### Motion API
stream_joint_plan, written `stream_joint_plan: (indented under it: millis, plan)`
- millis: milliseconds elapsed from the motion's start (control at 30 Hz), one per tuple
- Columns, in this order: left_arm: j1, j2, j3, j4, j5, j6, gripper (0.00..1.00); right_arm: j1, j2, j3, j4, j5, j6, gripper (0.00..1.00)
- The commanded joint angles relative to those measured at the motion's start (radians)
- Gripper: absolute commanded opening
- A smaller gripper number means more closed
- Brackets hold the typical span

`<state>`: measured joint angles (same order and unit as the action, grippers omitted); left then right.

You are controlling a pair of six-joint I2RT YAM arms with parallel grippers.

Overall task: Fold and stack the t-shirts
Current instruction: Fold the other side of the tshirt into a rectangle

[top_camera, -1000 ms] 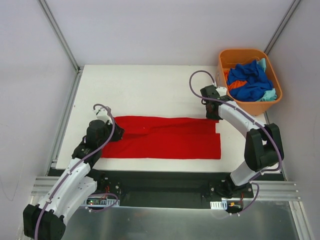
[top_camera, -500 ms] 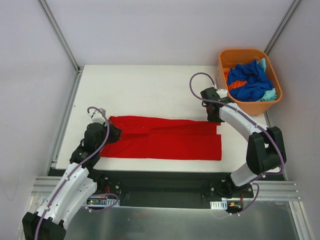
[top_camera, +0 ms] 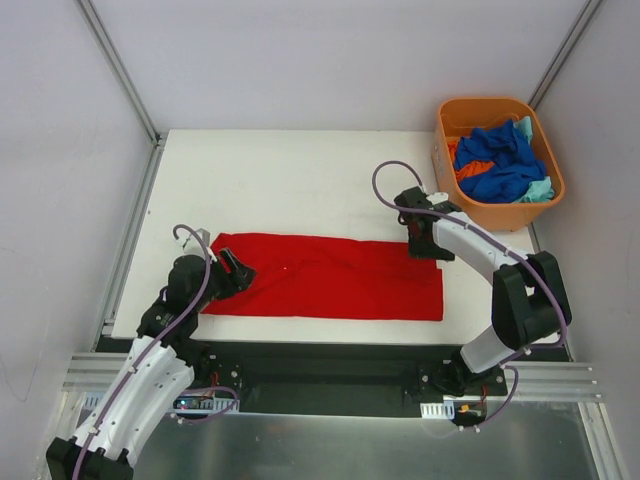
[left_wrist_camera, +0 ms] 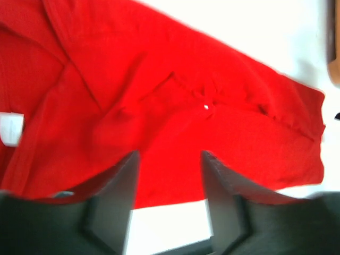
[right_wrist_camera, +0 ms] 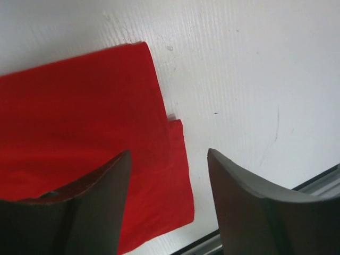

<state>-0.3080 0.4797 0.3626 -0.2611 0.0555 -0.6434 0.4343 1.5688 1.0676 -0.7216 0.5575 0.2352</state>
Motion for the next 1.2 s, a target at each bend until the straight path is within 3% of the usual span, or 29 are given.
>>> stream_joint_plan:
  millis: [0,67,133,200,367,400,500,533,567,700,1000,1167]
  plan:
    - [-0.005,-0.064,-0.011,-0.063,0.058,-0.084,0.76,0.015,-0.045,0.009,-0.091,0.021,0.016,0.7]
    - [-0.005,-0.104,-0.01,-0.07,0.029,-0.111,0.99,0.018,-0.084,0.012,-0.111,-0.001,0.009,0.75]
    - [-0.005,-0.113,0.007,-0.085,-0.023,-0.13,0.99,0.02,-0.121,0.011,-0.104,-0.06,-0.014,0.91]
    - [-0.005,-0.073,0.044,-0.09,-0.037,-0.133,0.99,0.029,-0.139,0.014,-0.088,-0.156,-0.043,1.0]
    - [0.0,0.191,0.169,-0.09,-0.161,-0.136,0.99,0.112,-0.139,0.058,0.095,-0.492,-0.226,0.97]
    - [0.006,0.25,0.229,-0.093,-0.163,-0.124,0.99,0.16,-0.124,0.075,0.161,-0.663,-0.256,0.97]
    - [0.116,0.494,0.344,-0.105,-0.058,-0.096,0.99,0.259,-0.027,0.181,0.291,-0.934,-0.31,0.98]
    - [0.166,0.552,0.367,-0.104,0.014,-0.091,0.95,0.282,0.035,0.211,0.318,-0.971,-0.312,0.98]
    - [0.205,0.662,0.39,-0.104,0.059,-0.091,0.82,0.3,0.071,0.289,0.338,-1.013,-0.31,0.98]
    - [0.267,0.855,0.492,-0.115,0.124,-0.067,0.65,0.369,0.264,0.493,0.349,-1.038,-0.295,0.99]
    - [0.274,0.999,0.501,-0.122,0.09,-0.047,0.66,0.385,0.543,0.689,0.376,-0.992,-0.255,0.89]
    - [0.274,1.091,0.547,-0.122,0.07,-0.022,0.57,0.4,0.639,0.781,0.349,-1.028,-0.249,0.78]
